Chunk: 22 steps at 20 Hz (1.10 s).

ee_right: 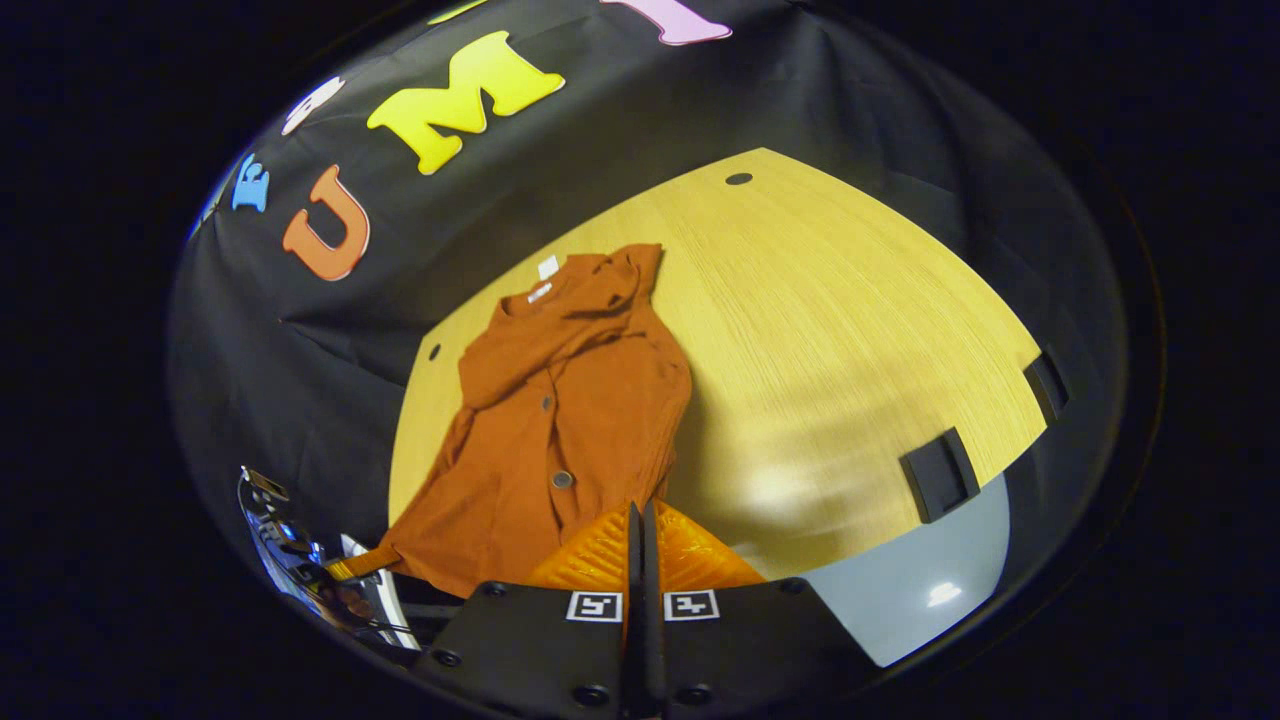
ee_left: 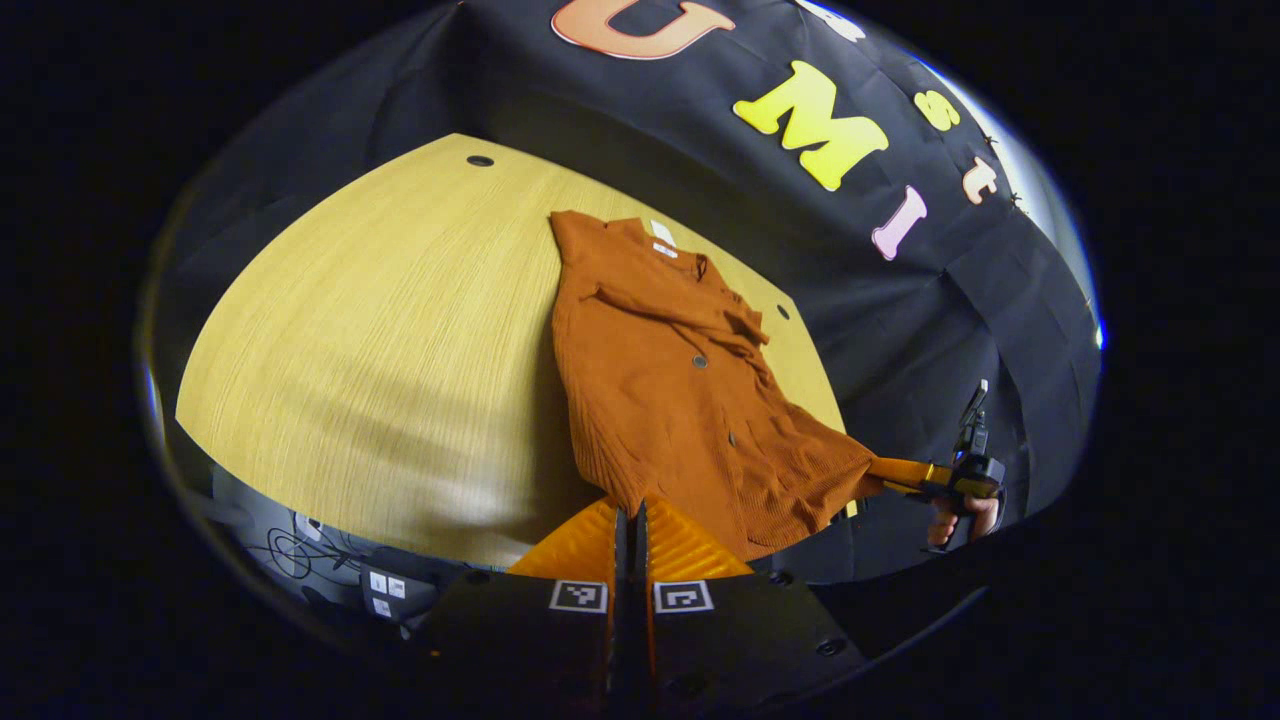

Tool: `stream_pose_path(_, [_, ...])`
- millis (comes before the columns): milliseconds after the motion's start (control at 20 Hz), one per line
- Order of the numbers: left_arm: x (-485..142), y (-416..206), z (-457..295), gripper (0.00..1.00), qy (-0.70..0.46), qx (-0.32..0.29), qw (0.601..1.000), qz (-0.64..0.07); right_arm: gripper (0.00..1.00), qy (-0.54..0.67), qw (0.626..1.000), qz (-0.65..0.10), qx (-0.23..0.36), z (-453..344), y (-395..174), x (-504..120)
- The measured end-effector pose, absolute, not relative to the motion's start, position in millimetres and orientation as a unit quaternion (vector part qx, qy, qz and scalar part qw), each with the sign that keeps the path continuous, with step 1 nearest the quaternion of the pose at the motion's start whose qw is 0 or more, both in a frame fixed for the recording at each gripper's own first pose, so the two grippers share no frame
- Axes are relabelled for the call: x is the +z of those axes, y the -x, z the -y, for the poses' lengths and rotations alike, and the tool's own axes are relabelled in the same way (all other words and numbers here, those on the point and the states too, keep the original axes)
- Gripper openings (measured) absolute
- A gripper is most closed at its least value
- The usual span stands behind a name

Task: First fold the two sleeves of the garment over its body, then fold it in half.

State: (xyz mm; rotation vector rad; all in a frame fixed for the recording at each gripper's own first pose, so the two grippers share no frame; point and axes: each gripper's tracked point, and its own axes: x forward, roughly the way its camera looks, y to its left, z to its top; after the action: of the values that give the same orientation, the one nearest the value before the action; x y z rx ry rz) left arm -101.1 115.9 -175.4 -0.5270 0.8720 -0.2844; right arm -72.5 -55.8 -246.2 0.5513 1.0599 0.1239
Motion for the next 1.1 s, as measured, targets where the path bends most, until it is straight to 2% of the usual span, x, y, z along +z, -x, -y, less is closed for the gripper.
stream_pose_path(300, [-114.9,19.7,-120.6,0.03,0.255,-0.142,0.881,-0.373,0.01,-0.279,0.843,-0.448,0.108,36.5,-12.6,-183.9])
stream_pose_path(700, [-29.7,-118.1,-136.3,0.03,0.221,-0.164,0.897,-0.345,0.00,-0.321,0.850,-0.390,0.150,33.6,-159.8,-108.8])
stream_pose_path(900, [-35.5,-207.0,-154.0,0.03,0.168,-0.151,0.906,-0.359,0.00,-0.323,0.846,-0.395,0.158,26.3,-242.6,-121.4])
stream_pose_path(1100, [-73.7,-281.4,-158.6,0.03,0.111,-0.157,0.914,-0.357,0.00,-0.329,0.828,-0.427,0.153,10.7,-308.6,-171.2])
